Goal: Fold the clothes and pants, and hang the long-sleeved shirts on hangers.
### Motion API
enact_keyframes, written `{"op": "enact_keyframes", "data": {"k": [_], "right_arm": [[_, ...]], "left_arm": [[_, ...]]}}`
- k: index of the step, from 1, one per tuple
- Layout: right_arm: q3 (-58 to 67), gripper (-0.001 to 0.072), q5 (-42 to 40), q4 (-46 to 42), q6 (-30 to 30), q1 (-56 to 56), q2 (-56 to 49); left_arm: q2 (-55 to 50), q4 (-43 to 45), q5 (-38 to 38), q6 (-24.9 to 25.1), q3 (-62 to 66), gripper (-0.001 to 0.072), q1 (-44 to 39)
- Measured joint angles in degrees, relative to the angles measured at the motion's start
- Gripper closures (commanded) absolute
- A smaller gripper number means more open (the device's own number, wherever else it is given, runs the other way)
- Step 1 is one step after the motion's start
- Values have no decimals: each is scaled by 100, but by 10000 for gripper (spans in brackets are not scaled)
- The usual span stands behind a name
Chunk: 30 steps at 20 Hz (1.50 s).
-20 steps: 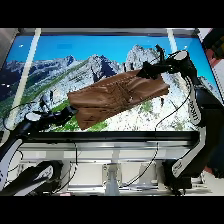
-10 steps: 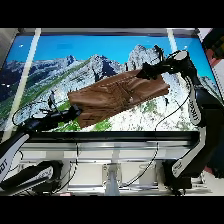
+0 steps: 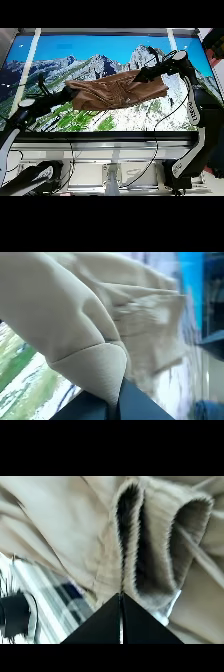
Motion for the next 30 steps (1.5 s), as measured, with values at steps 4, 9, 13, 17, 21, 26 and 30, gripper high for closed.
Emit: {"op": "enact_keyframes", "data": {"k": [4,9,13,17,21,26,30], "right_arm": [[0,701,-398,-496,9,643,0],[0,704,-1609,-1331,780,1762,-39],[0,704,-2385,-1641,1220,2741,-160],[0,705,-2964,-1690,1390,3663,-313],[0,704,-3694,-1475,1443,4288,-385],[0,704,-4164,-1349,1488,4319,-402],[0,703,-3856,-1344,1591,3783,-402]], "left_arm": [[382,1895,-833,-1635,994,680,221],[640,2848,-1565,-2610,2092,680,356],[675,3060,-1753,-2872,2546,679,376],[590,3198,-1836,-2855,2680,679,367],[382,3228,-1847,-2378,2715,679,323],[192,3237,-1849,-2085,2721,679,103],[136,3237,-1860,-1714,2721,679,-144]]}}
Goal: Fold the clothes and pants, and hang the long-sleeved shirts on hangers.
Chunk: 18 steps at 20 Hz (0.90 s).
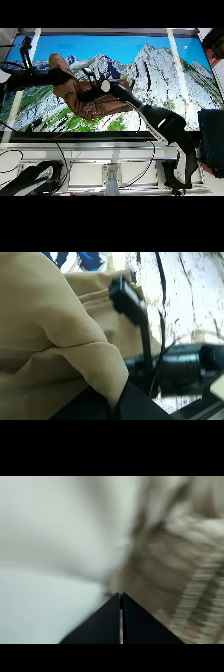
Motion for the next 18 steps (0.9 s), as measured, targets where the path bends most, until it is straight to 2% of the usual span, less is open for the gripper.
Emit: {"op": "enact_keyframes", "data": {"k": [8,12,18], "right_arm": [[0,702,1169,-35,55,-1464,105],[0,702,1368,-254,61,-1956,299],[0,702,1558,-962,219,-2562,531]], "left_arm": [[-26,-4,63,157,2,683,-566],[-42,-7,319,-205,9,684,-946],[-369,-2,903,-446,140,683,-1628]]}}
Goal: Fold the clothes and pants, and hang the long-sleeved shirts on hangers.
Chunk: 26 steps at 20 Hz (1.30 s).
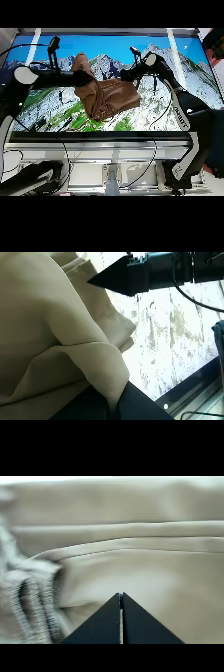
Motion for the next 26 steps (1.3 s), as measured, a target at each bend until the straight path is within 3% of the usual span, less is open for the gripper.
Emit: {"op": "enact_keyframes", "data": {"k": [4,12,20,21,22,23,24,26], "right_arm": [[-17,702,39,-651,291,-317,24],[-52,701,-48,-1128,474,-509,15],[-52,700,-772,-1849,1582,-699,92],[-52,700,-824,-1875,1637,-754,111],[-52,700,-846,-1899,1676,-815,127],[-52,700,-844,-1912,1709,-874,138],[-52,700,-828,-1934,1731,-940,149],[-52,701,-739,-1961,1749,-1060,160]], "left_arm": [[-468,-2,581,42,153,683,-660],[-1882,-72,1759,205,1145,682,-1602],[-3121,-166,3554,549,1574,676,-2514],[-3259,-168,3810,577,1585,598,-2629],[-3377,-168,4063,592,1589,354,-2730],[-3473,-173,4332,608,1598,59,-2817],[-3552,-175,4579,614,1602,11,-2889],[-3650,-179,4883,619,1604,9,-2975]]}}
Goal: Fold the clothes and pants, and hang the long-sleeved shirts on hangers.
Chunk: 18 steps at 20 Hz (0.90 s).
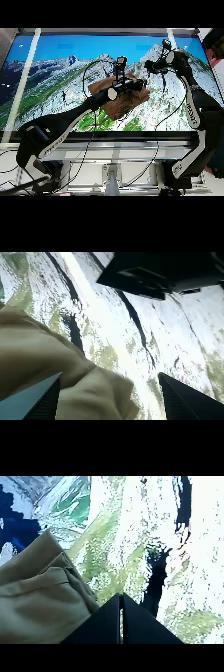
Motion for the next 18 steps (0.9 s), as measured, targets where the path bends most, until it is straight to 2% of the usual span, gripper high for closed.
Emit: {"op": "enact_keyframes", "data": {"k": [4,5,7,8,9,12,14,17,18], "right_arm": [[0,701,190,-39,-181,-245,9],[0,701,229,-11,-313,-306,11],[0,701,372,210,-713,-409,11],[0,702,455,426,-1003,-455,13],[0,702,533,680,-1307,-481,17],[0,704,761,1569,-2188,-535,17],[0,704,885,2033,-2562,-546,17],[0,701,1080,2461,-2870,-553,17],[0,635,1099,2522,-2933,-553,15]], "left_arm": [[138,107,282,15,4,16,15],[238,247,334,20,4,51,57],[446,577,339,35,4,451,179],[546,730,306,35,4,610,262],[638,872,177,37,7,678,380],[785,1115,-621,37,7,680,767],[787,1231,-1397,-33,4,681,1056],[649,1373,-2385,-518,4,680,1338],[584,1443,-2649,-717,4,681,1384]]}}
